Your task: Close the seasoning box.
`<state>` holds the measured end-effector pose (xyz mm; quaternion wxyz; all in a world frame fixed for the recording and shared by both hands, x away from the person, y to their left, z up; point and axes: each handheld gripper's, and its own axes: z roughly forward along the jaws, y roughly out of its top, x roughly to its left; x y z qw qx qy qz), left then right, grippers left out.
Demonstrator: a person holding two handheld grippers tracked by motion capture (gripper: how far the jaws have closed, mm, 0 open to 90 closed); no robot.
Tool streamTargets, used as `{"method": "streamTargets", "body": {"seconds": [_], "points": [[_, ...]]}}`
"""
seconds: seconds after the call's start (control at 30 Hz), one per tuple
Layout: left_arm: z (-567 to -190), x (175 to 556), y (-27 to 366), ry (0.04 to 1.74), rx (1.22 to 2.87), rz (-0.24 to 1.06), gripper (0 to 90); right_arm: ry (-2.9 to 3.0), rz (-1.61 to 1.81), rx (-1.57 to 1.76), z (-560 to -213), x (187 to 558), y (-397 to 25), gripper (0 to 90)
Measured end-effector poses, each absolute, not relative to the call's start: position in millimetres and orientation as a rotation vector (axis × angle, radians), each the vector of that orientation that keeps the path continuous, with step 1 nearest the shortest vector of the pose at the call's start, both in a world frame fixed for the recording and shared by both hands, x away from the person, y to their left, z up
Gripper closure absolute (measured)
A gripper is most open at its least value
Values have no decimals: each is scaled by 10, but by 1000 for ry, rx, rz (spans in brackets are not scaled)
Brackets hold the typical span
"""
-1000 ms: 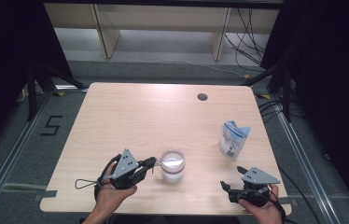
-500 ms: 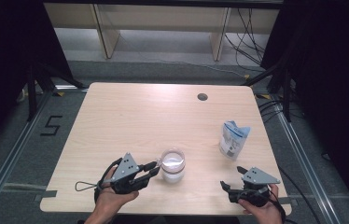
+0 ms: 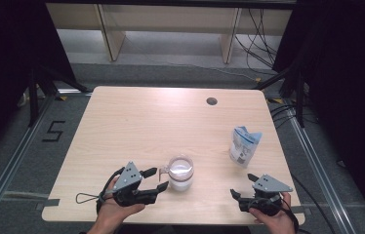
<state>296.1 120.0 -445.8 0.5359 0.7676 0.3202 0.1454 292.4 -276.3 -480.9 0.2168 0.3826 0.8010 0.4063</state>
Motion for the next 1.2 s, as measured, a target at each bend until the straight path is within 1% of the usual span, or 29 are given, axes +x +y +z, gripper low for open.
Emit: {"method": "streamTargets", "body": {"seconds": [0.07,0.1,0.13,0.17,0.27,0.4,0.47,0.6,0.67,0.9,1.07,1.2], "points": [[-4461,2949,1208,769,1832,349,338,2217,1131,1058,-4811,2928,-2760,190],[-4466,2944,1210,771,1828,336,324,2207,1112,1011,-4814,2948,-2775,190],[-4472,2937,1217,772,1837,325,306,2214,1107,1034,-4813,2940,-2770,190],[-4476,2933,1229,756,1850,328,294,2224,1110,1047,-4814,2937,-2764,190],[-4500,2914,1254,779,1857,333,276,2224,1119,1051,-4815,2940,-2756,190],[-4536,2914,1251,807,1849,329,274,2227,1123,1027,-4815,2953,-2761,190],[-4548,2914,1260,785,1867,338,273,2208,1119,1024,-4811,2951,-2764,190],[-4580,2900,1256,785,1872,335,272,2221,1133,1072,-4819,2942,-2753,189],[-4597,2889,1249,793,1878,330,271,2219,1138,1044,-4813,2956,-2765,188],[-4714,2885,1245,790,1914,318,252,2217,1175,1000,-4793,2934,-2772,163],[-4744,2870,1229,792,1930,325,223,2221,1181,996,-4787,2908,-2745,159],[-4759,2852,1229,788,1941,325,218,2240,1184,980,-4789,2905,-2724,159]]}}
